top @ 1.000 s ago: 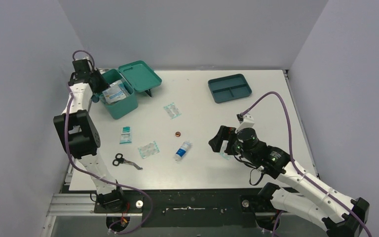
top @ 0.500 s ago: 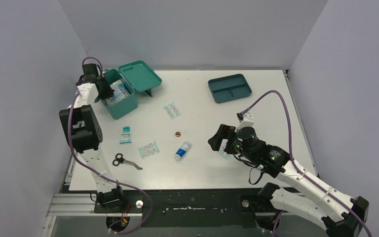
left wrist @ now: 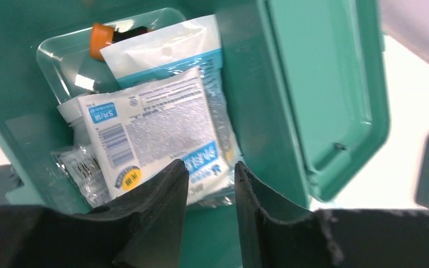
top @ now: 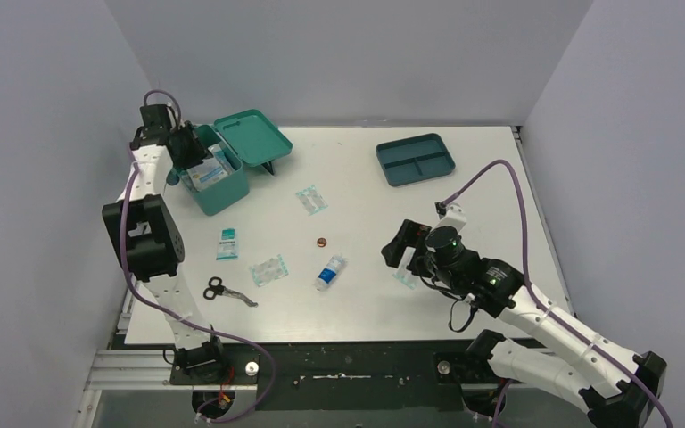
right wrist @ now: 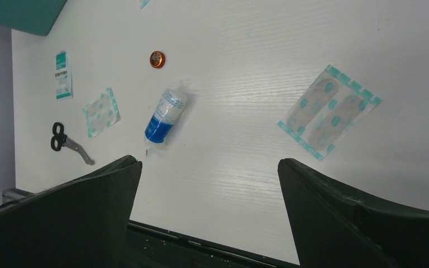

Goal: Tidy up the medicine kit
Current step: Adjust the medical item in the medicine box, then move the medical item to the center of the board.

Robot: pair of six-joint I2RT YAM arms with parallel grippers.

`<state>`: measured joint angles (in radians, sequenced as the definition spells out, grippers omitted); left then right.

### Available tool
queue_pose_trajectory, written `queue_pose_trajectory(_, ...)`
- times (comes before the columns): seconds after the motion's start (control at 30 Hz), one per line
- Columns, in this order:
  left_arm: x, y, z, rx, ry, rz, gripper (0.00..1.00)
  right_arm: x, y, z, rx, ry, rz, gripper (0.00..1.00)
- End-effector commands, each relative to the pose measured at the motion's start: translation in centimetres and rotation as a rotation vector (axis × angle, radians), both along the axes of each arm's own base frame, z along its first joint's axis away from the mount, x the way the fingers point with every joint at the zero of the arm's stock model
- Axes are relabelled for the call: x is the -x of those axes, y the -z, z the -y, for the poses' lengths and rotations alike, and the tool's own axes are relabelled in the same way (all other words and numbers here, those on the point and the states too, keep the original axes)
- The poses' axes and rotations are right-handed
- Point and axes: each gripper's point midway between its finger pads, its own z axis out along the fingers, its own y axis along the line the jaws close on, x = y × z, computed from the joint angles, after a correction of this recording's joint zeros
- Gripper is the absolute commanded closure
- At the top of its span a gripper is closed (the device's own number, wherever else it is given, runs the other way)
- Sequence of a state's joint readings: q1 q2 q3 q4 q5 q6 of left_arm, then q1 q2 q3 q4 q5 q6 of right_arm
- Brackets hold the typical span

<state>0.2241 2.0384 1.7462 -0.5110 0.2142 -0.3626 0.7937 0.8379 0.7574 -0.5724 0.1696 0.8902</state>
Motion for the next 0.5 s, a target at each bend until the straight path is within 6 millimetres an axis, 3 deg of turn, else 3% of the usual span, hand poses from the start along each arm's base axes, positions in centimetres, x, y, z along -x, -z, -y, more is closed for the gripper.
queue_pose_trajectory(0.0, 0.9, -8.9, 1.9, 0.038, 0.063, 0.183, 0.62, -0.9, -0.7, 1.1, 0.021, 0.114, -0.01, 0.0)
queue_pose_trajectory(0.23, 5.0, -10.3, 7.8, 0.1, 0.211, 0.247, 0.48, -1.5, 0.5, 4.1, 0.153, 0.306, -0.089, 0.0)
queue_pose_trajectory(0.47, 10.3, -12.6, 13.2, 0.101, 0.345, 0.322, 0.38, -2.6, 2.0, 9.1, 0.302, 0.526, -0.121, 0.0)
